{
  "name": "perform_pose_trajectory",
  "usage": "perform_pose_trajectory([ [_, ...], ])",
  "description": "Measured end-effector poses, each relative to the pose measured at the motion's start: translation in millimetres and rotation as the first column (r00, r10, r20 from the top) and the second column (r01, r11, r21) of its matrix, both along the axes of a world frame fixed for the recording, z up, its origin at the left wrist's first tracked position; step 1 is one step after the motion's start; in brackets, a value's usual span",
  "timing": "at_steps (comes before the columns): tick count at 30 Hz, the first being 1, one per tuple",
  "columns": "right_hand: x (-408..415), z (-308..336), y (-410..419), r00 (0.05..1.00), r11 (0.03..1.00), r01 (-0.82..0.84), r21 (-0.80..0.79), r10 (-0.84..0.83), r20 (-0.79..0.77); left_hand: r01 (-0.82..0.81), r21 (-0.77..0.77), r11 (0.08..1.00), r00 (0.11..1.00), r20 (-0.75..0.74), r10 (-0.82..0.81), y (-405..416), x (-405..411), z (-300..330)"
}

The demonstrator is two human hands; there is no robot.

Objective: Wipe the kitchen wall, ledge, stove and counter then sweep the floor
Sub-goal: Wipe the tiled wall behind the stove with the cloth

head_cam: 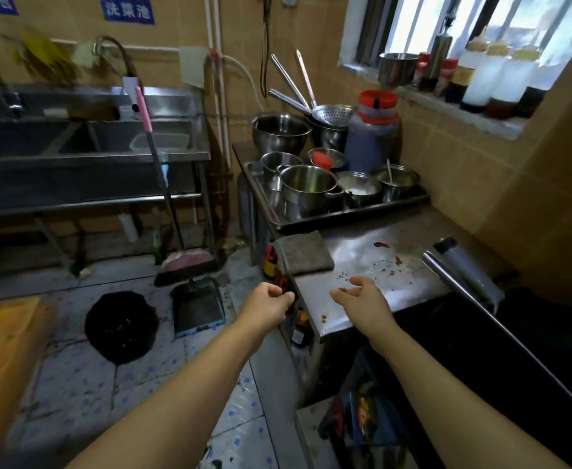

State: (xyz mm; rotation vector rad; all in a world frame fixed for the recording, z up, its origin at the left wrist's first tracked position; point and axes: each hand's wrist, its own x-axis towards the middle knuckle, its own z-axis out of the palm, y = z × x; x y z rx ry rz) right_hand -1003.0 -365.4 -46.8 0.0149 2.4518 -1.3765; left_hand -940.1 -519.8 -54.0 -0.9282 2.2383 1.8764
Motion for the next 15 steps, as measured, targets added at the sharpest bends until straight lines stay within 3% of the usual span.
perform_pose_trajectory([
  [8, -103, -50, -62, 0.998, 0.994, 0.064, 0.085, -0.065, 0.005, 0.058, -0.058, 0.997, 0.997, 0.056, -0.055, -58, -118, -60],
  [15, -178, -100, -81, 0.992, 0.974, 0.119, 0.193, -0.108, -0.069, 0.009, -0.11, 0.994, 0.994, 0.113, 0.004, -74, -192, -106],
])
